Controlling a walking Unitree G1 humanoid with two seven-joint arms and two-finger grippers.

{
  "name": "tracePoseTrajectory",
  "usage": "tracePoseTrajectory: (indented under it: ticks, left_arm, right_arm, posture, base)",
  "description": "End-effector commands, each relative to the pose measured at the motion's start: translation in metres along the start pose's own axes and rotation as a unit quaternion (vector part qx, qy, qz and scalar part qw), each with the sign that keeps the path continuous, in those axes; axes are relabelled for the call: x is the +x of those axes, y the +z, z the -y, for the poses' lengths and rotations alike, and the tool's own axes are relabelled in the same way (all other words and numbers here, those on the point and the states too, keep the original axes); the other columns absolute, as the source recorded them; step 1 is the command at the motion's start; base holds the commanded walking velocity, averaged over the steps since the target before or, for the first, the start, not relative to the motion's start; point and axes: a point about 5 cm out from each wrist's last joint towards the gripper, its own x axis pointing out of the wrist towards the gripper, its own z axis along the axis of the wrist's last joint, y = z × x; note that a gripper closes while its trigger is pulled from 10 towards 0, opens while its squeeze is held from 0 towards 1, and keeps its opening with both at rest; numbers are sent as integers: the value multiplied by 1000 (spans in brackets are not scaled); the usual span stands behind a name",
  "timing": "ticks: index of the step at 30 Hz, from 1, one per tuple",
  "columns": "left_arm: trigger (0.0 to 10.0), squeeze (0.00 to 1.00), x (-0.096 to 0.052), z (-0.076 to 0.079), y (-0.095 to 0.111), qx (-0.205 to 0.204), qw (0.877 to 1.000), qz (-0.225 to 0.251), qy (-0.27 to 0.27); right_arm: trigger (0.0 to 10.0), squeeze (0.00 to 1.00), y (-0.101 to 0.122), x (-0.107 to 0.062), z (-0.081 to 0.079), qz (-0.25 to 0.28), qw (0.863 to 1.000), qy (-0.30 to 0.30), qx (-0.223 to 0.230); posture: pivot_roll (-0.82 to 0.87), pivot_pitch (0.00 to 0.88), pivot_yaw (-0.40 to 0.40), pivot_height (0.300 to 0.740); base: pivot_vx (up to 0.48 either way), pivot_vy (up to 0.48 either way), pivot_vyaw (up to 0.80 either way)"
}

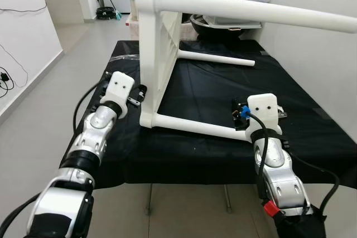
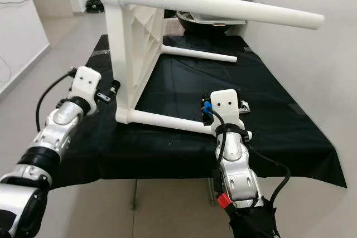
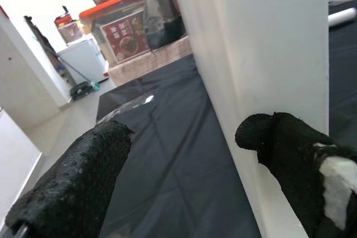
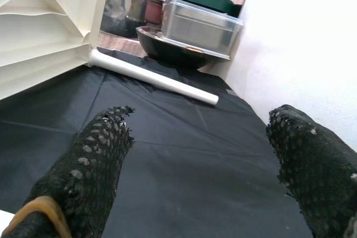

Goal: Building children table

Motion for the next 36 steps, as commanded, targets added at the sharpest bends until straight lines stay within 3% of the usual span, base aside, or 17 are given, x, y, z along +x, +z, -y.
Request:
tracePoseTrajectory:
  ticks: [1, 6, 10, 15, 23, 25, 27, 28, 29, 31, 32, 34, 36]
  left_arm:
    - [10000, 0, 5, -8, 6, 1, 1000, 5, 11]
    - [10000, 0, 8, -10, 9, 4, 1000, 0, 11]
    - [10000, 0, 8, 3, 7, -11, 1000, 10, -10]
    - [10000, 0, -12, 36, -9, -44, 996, 38, -67]
    - [10000, 0, -38, 57, -15, -52, 992, 71, -90]
    - [10000, 0, -55, 62, -17, -54, 992, 83, -81]
    - [10000, 0, -55, 62, -17, -54, 992, 83, -81]
    - [10000, 0, -64, 64, -18, -57, 992, 85, -72]
    - [10000, 0, -64, 64, -18, -57, 992, 85, -72]
    - [10000, 0, -84, 66, -24, -62, 994, 75, -55]
    - [10000, 0, -84, 66, -24, -62, 994, 75, -55]
    - [10000, 0, -95, 66, -26, -63, 995, 67, -45]
    - [10000, 0, -98, 66, -25, -63, 995, 65, -44]
  right_arm:
    - [10000, 0, 2, -1, 0, 2, 1000, -3, -5]
    - [10000, 0, 3, -2, 0, 3, 1000, -4, -5]
    - [10000, 0, 2, -4, 2, 2, 1000, -9, -7]
    - [10000, 0, 3, -6, 15, 11, 999, -29, -29]
    - [10000, 0, 11, -5, 43, 43, 991, -91, -87]
    - [10000, 0, 18, -8, 57, 71, 979, -140, -131]
    - [10000, 0, 18, -8, 57, 71, 979, -140, -131]
    - [10000, 0, 24, -11, 63, 96, 968, -166, -161]
    - [10000, 0, 24, -11, 63, 96, 968, -166, -161]
    - [10000, 0, 35, -21, 65, 149, 941, -203, -226]
    - [10000, 0, 35, -21, 65, 149, 941, -203, -226]
    - [10000, 0, 38, -26, 64, 174, 928, -212, -253]
    - [10000, 0, 38, -27, 63, 178, 926, -213, -257]
  posture:
    - [-64, 0, -17, 740]
    - [-71, 0, -10, 740]
    - [-72, 0, -9, 740]
    - [-73, 0, -15, 740]
    - [-65, 0, -29, 740]
    - [-58, 0, -39, 740]
    - [-58, 0, -39, 740]
    - [-50, 0, -46, 740]
    - [-50, 0, -46, 740]
    - [-38, 0, -58, 740]
    - [-38, 0, -58, 740]
    - [-36, 0, -59, 740]
    - [-34, 0, -61, 740]
  base:
    - [0, 0, 0]
    - [0, 0, 0]
    - [0, 0, 0]
    - [0, 0, 0]
    - [0, 0, 0]
    - [0, 0, 0]
    - [0, 0, 0]
    - [0, 0, 0]
    - [0, 0, 0]
    - [0, 0, 0]
    - [0, 0, 0]
    - [0, 0, 0]
    - [0, 0, 0]
